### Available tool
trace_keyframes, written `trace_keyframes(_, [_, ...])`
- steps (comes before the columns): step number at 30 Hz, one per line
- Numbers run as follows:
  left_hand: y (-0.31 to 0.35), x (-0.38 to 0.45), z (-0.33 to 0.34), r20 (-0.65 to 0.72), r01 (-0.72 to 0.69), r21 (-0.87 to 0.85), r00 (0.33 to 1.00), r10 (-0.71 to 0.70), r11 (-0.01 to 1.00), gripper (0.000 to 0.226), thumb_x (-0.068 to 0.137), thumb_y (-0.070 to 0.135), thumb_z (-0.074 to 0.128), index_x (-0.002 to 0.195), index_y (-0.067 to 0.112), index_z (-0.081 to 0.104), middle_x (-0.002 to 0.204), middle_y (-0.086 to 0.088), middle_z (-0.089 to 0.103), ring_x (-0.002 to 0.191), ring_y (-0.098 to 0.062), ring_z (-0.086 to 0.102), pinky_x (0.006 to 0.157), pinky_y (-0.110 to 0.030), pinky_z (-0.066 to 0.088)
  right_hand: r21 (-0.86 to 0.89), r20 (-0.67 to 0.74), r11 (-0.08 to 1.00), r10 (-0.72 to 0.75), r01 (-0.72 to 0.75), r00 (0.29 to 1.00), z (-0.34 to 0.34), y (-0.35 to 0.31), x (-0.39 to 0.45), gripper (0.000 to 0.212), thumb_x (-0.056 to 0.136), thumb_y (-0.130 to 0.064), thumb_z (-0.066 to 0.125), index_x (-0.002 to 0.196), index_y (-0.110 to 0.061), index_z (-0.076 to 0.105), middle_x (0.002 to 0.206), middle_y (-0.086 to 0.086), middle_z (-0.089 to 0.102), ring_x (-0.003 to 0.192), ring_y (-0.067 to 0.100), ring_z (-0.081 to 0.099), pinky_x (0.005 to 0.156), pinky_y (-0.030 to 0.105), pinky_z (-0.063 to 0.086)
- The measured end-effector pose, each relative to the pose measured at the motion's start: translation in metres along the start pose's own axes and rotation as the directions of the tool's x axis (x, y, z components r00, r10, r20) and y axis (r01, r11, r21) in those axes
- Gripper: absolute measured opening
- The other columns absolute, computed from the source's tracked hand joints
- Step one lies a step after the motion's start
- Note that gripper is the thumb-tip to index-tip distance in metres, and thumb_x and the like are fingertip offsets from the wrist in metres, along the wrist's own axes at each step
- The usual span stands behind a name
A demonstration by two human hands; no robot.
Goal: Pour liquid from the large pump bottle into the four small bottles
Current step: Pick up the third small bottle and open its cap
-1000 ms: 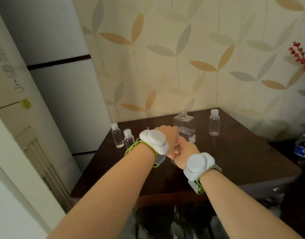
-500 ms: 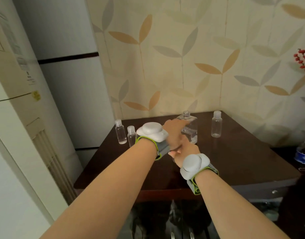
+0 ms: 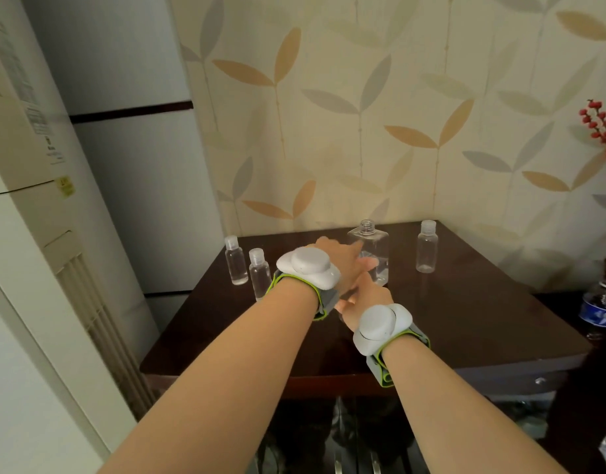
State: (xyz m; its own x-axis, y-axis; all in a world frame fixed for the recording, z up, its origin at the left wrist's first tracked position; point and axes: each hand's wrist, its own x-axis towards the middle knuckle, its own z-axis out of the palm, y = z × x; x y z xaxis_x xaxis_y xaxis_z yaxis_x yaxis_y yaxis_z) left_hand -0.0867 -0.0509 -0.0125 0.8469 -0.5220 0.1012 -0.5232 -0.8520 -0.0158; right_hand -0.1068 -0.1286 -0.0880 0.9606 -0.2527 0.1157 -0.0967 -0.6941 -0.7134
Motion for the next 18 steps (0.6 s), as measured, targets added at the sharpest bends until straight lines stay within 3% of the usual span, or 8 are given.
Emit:
trace_keyframes(2, [-0.003, -0.004, -0.006, -0.033, -0.092, -0.145, 0.996, 0.088, 0.985, 0.06, 0.092, 0.025, 0.049, 0.145, 0.019, 0.02, 0.141, -0.012, 0.037, 0.128, -0.03, 0.035, 0.098, -0.027, 0.027, 0.005, 0.008, 1.0, 0.015, -0.015, 1.0, 0.0, -0.001, -0.001, 0.033, 0.086, -0.022, 0.061, 0.113, -0.016, 0.044, 0.093, -0.003, 0.053, 0.079, 0.013, 0.048, 0.065, 0.018, 0.034])
trace_keyframes(3, [-0.006, -0.006, -0.009, -0.045, -0.139, -0.222, 0.99, 0.132, 0.965, 0.063, 0.089, 0.013, 0.052, 0.144, 0.018, 0.021, 0.145, -0.01, 0.033, 0.133, -0.026, 0.031, 0.099, -0.021, 0.022, 0.012, 0.007, 1.0, 0.018, -0.018, 1.0, 0.0, -0.001, -0.001, 0.03, 0.086, -0.023, 0.061, 0.11, -0.017, 0.043, 0.093, -0.002, 0.054, 0.078, 0.014, 0.047, 0.066, 0.021, 0.034])
trace_keyframes(6, [-0.012, -0.009, -0.011, -0.079, -0.142, -0.32, 0.989, 0.123, 0.937, 0.054, 0.085, 0.0, 0.052, 0.135, 0.018, 0.043, 0.143, -0.003, 0.04, 0.133, -0.018, 0.034, 0.097, -0.013, 0.021, 0.012, -0.002, 1.0, 0.025, -0.025, 1.0, 0.0, -0.003, -0.003, 0.027, 0.086, -0.024, 0.06, 0.094, -0.017, 0.035, 0.095, 0.004, 0.059, 0.075, 0.016, 0.045, 0.065, 0.024, 0.034])
trace_keyframes(10, [-0.01, -0.013, -0.004, -0.039, -0.09, -0.321, 0.996, 0.082, 0.943, 0.044, 0.085, -0.005, 0.047, 0.121, 0.018, 0.059, 0.126, -0.004, 0.058, 0.117, -0.021, 0.051, 0.093, -0.018, 0.035, 0.007, 0.007, 1.0, 0.031, -0.031, 1.0, -0.004, -0.006, -0.006, 0.03, 0.087, -0.023, 0.06, 0.108, -0.013, 0.041, 0.104, 0.005, 0.061, 0.081, 0.018, 0.048, 0.069, 0.024, 0.036])
trace_keyframes(14, [-0.008, -0.016, -0.002, -0.086, -0.111, -0.457, 0.993, 0.081, 0.883, 0.044, 0.078, -0.018, 0.039, 0.104, 0.004, 0.067, 0.105, -0.015, 0.067, 0.101, -0.028, 0.062, 0.093, -0.034, 0.047, 0.006, 0.009, 0.998, 0.063, -0.063, 0.998, -0.004, -0.009, -0.008, 0.039, 0.086, -0.025, 0.062, 0.118, -0.013, 0.044, 0.109, 0.004, 0.061, 0.1, 0.023, 0.056, 0.071, 0.025, 0.037])
trace_keyframes(18, [-0.009, -0.007, -0.004, 0.001, -0.136, -0.316, 0.99, 0.144, 0.939, 0.045, 0.079, -0.018, 0.042, 0.11, 0.007, 0.062, 0.109, -0.014, 0.066, 0.104, -0.026, 0.06, 0.095, -0.035, 0.046, 0.006, 0.003, 0.998, 0.062, -0.062, 0.998, -0.004, -0.009, -0.007, 0.045, 0.086, -0.025, 0.062, 0.124, -0.015, 0.04, 0.112, 0.003, 0.059, 0.103, 0.023, 0.055, 0.071, 0.024, 0.035])
